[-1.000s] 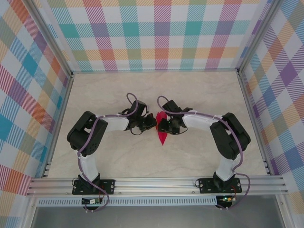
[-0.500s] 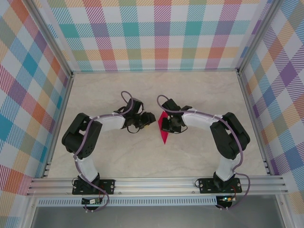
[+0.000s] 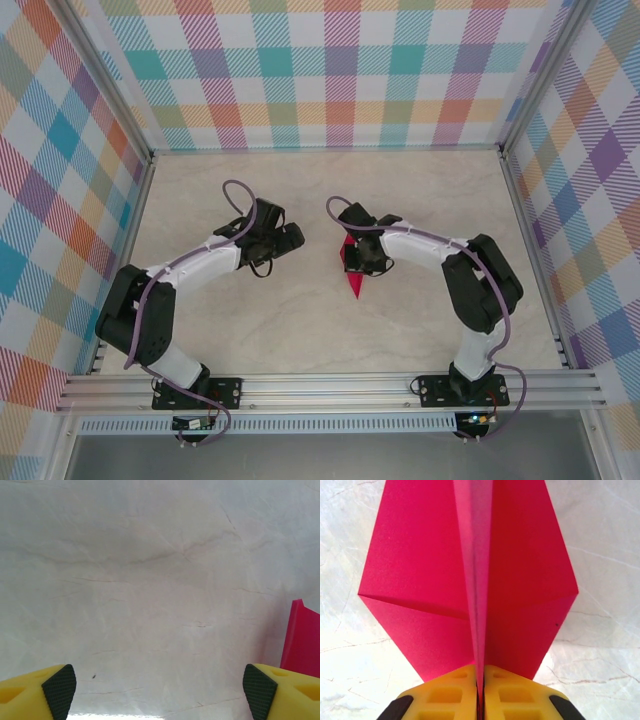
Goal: Fold a paper plane with a square sheet of paper (pick it up from the middle)
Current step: Move the paper plane to the top-center of the table.
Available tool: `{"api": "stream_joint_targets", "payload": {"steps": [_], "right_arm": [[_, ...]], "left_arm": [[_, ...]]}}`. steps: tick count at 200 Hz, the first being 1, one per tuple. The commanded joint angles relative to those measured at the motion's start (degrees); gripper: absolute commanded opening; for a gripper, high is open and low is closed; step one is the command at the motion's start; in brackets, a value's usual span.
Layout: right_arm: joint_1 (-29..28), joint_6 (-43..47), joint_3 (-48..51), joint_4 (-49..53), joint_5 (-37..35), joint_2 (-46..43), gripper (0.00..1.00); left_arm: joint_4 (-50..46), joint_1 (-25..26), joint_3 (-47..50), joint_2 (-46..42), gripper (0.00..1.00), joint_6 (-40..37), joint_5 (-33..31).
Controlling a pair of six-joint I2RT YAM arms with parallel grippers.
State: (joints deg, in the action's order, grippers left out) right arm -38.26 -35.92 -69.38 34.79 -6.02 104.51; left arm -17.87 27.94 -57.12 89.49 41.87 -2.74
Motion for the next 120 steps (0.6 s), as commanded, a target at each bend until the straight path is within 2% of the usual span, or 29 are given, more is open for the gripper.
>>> {"api": "stream_joint_targets", "payload": {"steps": [1, 22, 120], "right_arm": [[-0.3, 0.3, -1.7, 1.3, -0.6, 1.9, 0.13], [-0.3, 0.0, -2.2, 1.2, -0.4, 2.8, 0.14], [-0.4, -1.4, -3.0, 1.4, -1.8, 6.5, 0.18]], "left_arm": [[-3.0, -0.6, 0.4, -1.3, 0.93, -0.4, -3.1], [-2.4, -0.6, 1.0, -1.0, 1.00, 0.0, -2.5], [-3.2, -0.7, 0.9, -0.5, 1.00, 0.3, -2.8]]}}
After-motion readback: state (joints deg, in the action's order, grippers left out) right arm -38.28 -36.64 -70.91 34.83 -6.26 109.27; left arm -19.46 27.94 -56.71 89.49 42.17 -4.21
